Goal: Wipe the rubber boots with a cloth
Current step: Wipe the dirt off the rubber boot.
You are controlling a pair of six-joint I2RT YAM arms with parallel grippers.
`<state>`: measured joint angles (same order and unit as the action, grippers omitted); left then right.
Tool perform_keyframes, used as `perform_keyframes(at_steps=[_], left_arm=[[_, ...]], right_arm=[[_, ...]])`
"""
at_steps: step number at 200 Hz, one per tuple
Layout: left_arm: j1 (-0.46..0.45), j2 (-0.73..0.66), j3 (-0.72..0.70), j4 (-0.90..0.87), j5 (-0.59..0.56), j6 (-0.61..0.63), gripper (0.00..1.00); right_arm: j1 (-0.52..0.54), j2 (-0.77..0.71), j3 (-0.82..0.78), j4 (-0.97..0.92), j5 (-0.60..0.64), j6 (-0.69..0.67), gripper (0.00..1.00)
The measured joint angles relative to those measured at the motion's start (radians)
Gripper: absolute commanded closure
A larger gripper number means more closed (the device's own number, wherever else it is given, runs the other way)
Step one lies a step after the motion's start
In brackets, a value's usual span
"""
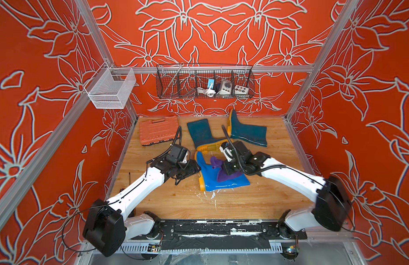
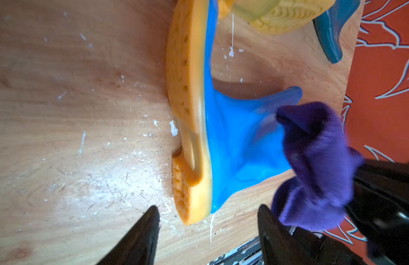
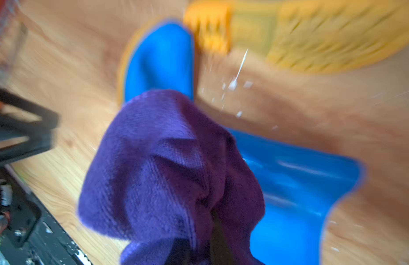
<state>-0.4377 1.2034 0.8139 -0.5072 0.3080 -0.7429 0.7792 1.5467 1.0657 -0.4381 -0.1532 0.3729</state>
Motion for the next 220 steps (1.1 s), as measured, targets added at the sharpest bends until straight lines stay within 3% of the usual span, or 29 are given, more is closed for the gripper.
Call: perform_keyframes(at_steps=[27,38,52,63,73,86,109,131,186,220], left_arm=[[-0.002,0.026,-0.082,0.103,0.058,0.011,0.34],[-0.002,0.029,-0.126,0.161,0.075,0.008,0.35],[-0.005,0.037,-0.170,0.216,0.088,0.002,0.36],[-0.010,0.053,-0.187,0.246,0.094,0.000,0.37],[-0.016,0.070,-0.190,0.269,0.097,-0.001,0.39],[-0.021,0.089,-0.190,0.305,0.102,0.001,0.40],[-0.035,0.107,-0.190,0.351,0.102,0.000,0.43],[-0.060,0.138,-0.185,0.370,0.095,0.003,0.49],[-0.075,0.168,-0.167,0.348,0.087,0.005,0.80],[-0.086,0.161,-0.160,0.325,0.067,0.013,0.95]], right_arm=[[0.001,0.167,0.022,0.068,-0.034,0.017,1.00],[0.002,0.207,0.034,0.084,-0.042,0.023,0.85],[0.010,0.246,0.052,0.095,-0.045,0.035,0.55],[0.018,0.261,0.056,0.108,-0.050,0.034,0.47],[0.026,0.263,0.055,0.116,-0.047,0.040,0.46],[0.035,0.260,0.045,0.130,-0.038,0.039,0.50],[0.039,0.248,-0.002,0.181,-0.028,0.048,0.82],[0.033,0.218,-0.060,0.221,-0.004,0.051,0.97],[-0.052,0.085,-0.179,0.174,0.003,0.045,1.00],[0.024,0.102,-0.071,0.112,0.007,0.037,1.00]])
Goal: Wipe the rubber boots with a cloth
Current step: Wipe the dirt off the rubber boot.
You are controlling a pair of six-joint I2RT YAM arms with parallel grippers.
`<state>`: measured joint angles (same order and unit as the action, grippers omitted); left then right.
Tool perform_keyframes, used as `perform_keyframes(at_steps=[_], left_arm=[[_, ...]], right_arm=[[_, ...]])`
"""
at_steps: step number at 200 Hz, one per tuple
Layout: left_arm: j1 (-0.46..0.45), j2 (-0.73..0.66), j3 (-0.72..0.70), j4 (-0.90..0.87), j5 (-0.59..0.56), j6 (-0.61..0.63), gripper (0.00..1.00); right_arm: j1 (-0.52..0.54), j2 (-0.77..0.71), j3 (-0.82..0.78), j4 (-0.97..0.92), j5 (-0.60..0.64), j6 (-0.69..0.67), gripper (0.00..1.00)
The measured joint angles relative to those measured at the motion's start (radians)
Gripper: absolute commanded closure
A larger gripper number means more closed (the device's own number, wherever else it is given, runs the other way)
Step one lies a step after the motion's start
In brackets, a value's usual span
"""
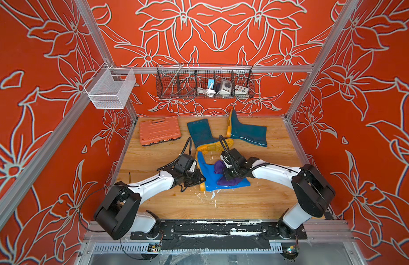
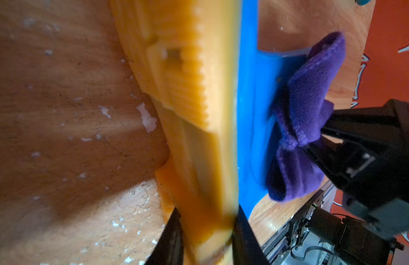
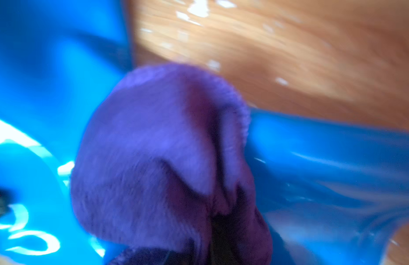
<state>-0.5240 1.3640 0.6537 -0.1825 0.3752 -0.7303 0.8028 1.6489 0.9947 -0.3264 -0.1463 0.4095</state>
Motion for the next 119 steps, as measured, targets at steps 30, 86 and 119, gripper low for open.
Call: perform_keyframes(at_steps=[30,86,119], left_arm=[[-0.007,-0.007,0.006,-0.023,-0.019,0.002,1.00],[-0.018,-0.018,0.006,-0.037,-0.044,0.001,1.00],[-0.035,-0.019,0.007,-0.037,-0.068,-0.014,1.00]], right_arm=[[0.078,0.095,0.163,0.028,-0.029,-0.007,1.00],[-0.052,0.127,0.059,0.058,-0.067,-0.034,1.00],[-0.251,0.049,-0.042,0.011,-0.066,-0.040,1.00]])
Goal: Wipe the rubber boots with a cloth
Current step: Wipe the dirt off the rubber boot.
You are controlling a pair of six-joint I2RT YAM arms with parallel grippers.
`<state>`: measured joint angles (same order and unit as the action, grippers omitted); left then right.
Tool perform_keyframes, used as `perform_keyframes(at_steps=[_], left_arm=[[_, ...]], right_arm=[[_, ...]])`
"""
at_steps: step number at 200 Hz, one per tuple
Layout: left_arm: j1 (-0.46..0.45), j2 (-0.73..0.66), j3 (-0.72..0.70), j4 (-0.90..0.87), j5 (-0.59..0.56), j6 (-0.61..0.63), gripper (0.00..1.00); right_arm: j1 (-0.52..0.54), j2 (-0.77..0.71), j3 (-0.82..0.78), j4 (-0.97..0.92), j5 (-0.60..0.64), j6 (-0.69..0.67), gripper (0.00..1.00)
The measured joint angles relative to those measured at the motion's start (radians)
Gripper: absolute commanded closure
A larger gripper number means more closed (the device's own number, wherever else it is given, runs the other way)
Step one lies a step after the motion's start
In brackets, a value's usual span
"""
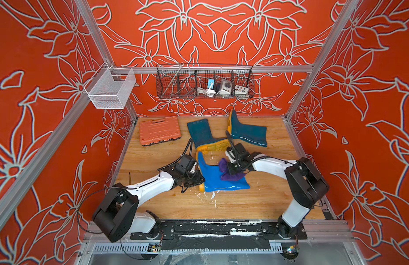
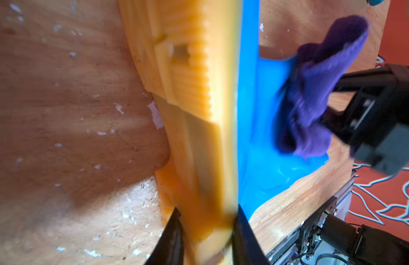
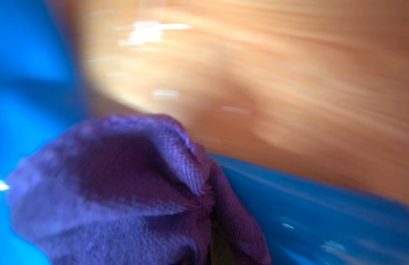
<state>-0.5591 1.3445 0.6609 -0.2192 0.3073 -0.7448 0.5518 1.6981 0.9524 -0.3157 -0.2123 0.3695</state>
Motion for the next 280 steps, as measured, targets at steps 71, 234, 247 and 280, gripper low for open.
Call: perform_keyframes(at_steps=[71,234,247,280], left_arm=[[-0.006,0.018,0.022,-0.020,0.003,-0.023,1.00],[-0.011,0.018,0.011,-0.005,0.034,-0.078,1.00],[-0.012,0.017,0.010,-0.004,0.034,-0.082,1.00],[-0.015,-0.004,-0.005,0.003,0.024,-0.089,0.99]], right_arm=[[0.301,0.047,0.173,0.005,-0.016,0.039,1.00],[0.324,0.018,0.082,0.075,-0.062,0.122,1.00],[0.311,0.029,0.079,0.077,-0.062,0.123,1.00],[0.136,-0.044,-0.058,0.109,-0.092,0.129,1.00]])
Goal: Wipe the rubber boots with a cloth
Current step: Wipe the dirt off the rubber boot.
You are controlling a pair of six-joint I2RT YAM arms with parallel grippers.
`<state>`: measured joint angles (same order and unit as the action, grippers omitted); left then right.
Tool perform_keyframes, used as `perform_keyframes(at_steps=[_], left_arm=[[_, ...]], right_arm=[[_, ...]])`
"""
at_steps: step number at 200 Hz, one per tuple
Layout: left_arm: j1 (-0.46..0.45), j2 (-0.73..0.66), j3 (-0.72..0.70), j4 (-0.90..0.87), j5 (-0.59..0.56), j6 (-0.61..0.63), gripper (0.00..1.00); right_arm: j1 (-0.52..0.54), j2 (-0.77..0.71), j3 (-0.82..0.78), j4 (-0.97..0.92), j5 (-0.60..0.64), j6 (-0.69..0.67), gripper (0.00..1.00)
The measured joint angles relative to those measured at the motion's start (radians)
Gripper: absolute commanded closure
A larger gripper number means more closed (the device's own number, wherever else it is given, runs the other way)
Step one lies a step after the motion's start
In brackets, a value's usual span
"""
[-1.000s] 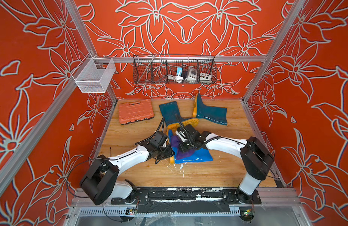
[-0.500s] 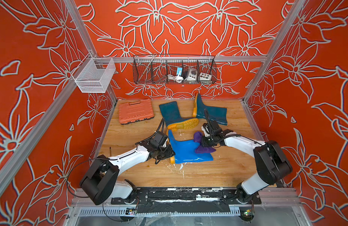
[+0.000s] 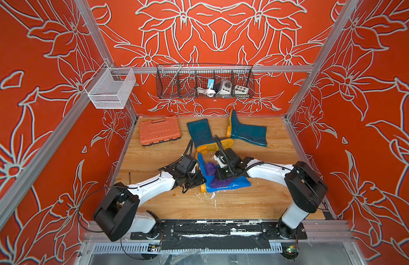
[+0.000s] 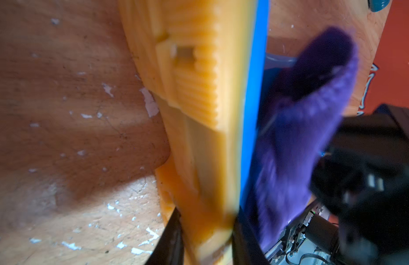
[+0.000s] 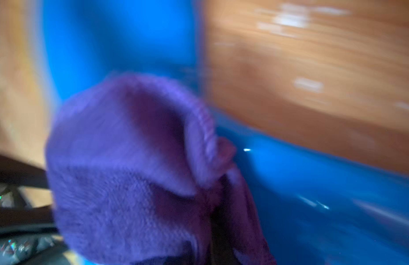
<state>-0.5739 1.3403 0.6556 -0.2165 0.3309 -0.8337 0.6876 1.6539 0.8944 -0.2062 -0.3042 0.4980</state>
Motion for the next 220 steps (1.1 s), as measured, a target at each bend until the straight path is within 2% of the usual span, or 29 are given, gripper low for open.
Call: perform_keyframes(at_steps=[21,35,53,90,110,134,161,178,198,220], left_arm=[[-0.004,-0.031,-0.022,0.000,-0.006,-0.006,1.00],[-0.005,-0.050,-0.033,-0.006,-0.011,-0.011,1.00],[-0.005,-0.059,-0.035,-0.019,-0.016,-0.013,1.00],[-0.006,-0.059,-0.035,-0.023,-0.021,-0.021,1.00],[-0.006,-0.059,-0.035,-0.026,-0.021,-0.024,1.00],[-0.006,-0.059,-0.035,-0.030,-0.020,-0.024,1.00],[-0.006,-0.059,-0.035,-0.029,-0.018,-0.027,1.00],[-0.006,-0.059,-0.035,-0.029,-0.016,-0.028,1.00],[-0.006,-0.058,-0.034,-0.033,-0.015,-0.028,1.00],[-0.006,-0.058,-0.022,-0.060,-0.015,-0.027,1.00]], right_arm=[[-0.150,-0.078,-0.104,-0.023,0.001,0.010,1.00],[-0.162,-0.120,-0.118,-0.049,0.010,0.014,1.00],[-0.083,-0.151,-0.102,-0.055,0.031,0.020,1.00],[0.199,-0.068,0.058,-0.039,0.048,0.026,1.00],[0.235,-0.035,0.072,-0.024,0.043,0.024,1.00],[0.138,-0.044,0.002,-0.033,0.043,0.014,1.00],[-0.106,-0.114,-0.135,-0.054,0.017,0.011,1.00],[-0.147,-0.179,-0.145,-0.106,0.036,0.006,1.00],[-0.063,-0.247,-0.125,-0.133,0.063,0.006,1.00],[0.127,-0.251,-0.067,-0.118,0.086,0.014,1.00]])
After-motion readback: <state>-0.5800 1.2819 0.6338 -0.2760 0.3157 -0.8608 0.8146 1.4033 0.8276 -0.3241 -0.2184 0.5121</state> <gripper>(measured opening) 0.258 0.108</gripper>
